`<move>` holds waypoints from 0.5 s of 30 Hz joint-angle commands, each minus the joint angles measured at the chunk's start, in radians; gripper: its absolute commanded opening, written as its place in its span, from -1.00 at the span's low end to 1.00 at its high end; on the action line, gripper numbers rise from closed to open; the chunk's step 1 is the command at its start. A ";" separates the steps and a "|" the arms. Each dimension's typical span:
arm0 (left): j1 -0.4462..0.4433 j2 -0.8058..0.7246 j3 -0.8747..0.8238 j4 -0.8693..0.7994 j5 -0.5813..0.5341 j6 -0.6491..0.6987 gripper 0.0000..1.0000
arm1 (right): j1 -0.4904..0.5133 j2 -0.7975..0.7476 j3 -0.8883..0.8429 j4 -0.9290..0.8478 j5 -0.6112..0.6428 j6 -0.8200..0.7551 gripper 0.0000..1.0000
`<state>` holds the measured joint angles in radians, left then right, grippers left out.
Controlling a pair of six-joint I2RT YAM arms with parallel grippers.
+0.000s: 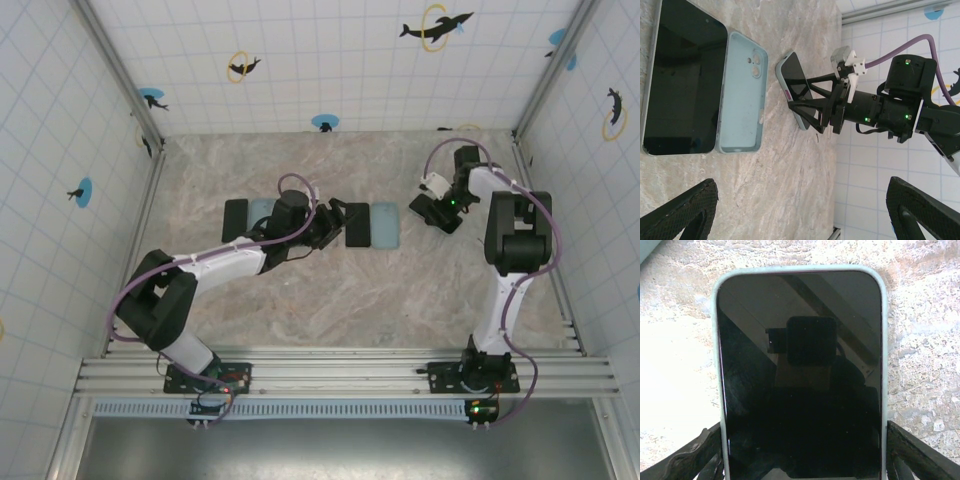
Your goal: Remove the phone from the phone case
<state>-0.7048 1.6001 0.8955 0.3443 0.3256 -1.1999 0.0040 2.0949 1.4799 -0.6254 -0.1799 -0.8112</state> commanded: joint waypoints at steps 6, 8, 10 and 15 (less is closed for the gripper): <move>0.008 0.024 0.038 -0.010 0.016 0.026 0.78 | -0.001 -0.055 -0.050 0.016 0.052 0.027 0.21; 0.008 0.031 0.051 -0.010 0.018 0.029 0.77 | 0.001 -0.077 -0.050 0.017 0.046 0.033 0.14; 0.008 0.039 0.064 -0.013 0.020 0.030 0.77 | 0.004 -0.102 -0.058 0.021 0.040 0.043 0.08; 0.008 0.056 0.072 -0.015 0.030 0.028 0.74 | 0.005 -0.183 -0.128 0.068 0.013 0.061 0.05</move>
<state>-0.7048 1.6375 0.9417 0.3439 0.3340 -1.1999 0.0063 2.0014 1.3743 -0.5953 -0.1516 -0.7670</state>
